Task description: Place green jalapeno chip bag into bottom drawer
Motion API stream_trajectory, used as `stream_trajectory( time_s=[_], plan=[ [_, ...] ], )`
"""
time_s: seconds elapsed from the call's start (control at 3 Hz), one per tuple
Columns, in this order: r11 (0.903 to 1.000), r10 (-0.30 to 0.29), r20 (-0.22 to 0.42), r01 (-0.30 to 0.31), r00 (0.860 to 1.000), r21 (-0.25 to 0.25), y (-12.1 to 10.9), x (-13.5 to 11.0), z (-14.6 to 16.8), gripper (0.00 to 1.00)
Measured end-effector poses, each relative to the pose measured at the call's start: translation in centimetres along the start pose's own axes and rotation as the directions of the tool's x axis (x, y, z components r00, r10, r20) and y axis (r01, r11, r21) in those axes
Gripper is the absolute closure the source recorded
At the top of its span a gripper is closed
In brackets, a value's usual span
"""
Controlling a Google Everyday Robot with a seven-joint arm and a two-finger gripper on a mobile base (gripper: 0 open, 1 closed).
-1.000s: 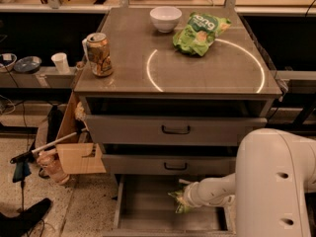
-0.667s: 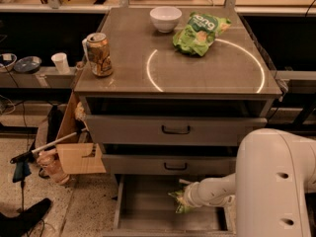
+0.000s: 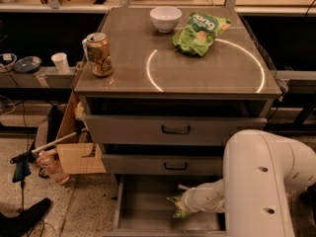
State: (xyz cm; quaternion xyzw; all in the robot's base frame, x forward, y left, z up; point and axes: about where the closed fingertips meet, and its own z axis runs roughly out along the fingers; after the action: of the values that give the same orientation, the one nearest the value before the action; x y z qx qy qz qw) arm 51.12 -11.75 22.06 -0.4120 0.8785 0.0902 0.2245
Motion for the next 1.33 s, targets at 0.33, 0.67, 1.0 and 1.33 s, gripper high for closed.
stream_trajectory(
  time_s=[0.33,0.67,1.0,1.33],
  plan=[
    [0.9997,0.023,-0.021,-0.024,1.000,-0.008,0.4,0.9,1.2,1.00],
    [0.9985,0.046,-0.050,-0.048,0.998,-0.029,0.9,2.1,2.8,1.00],
    [0.9966,0.066,-0.072,-0.070,0.995,-0.043,1.2,3.1,4.0,1.00],
    [0.9962,0.070,-0.076,-0.074,0.995,-0.046,1.3,3.2,4.3,0.87]
  ],
)
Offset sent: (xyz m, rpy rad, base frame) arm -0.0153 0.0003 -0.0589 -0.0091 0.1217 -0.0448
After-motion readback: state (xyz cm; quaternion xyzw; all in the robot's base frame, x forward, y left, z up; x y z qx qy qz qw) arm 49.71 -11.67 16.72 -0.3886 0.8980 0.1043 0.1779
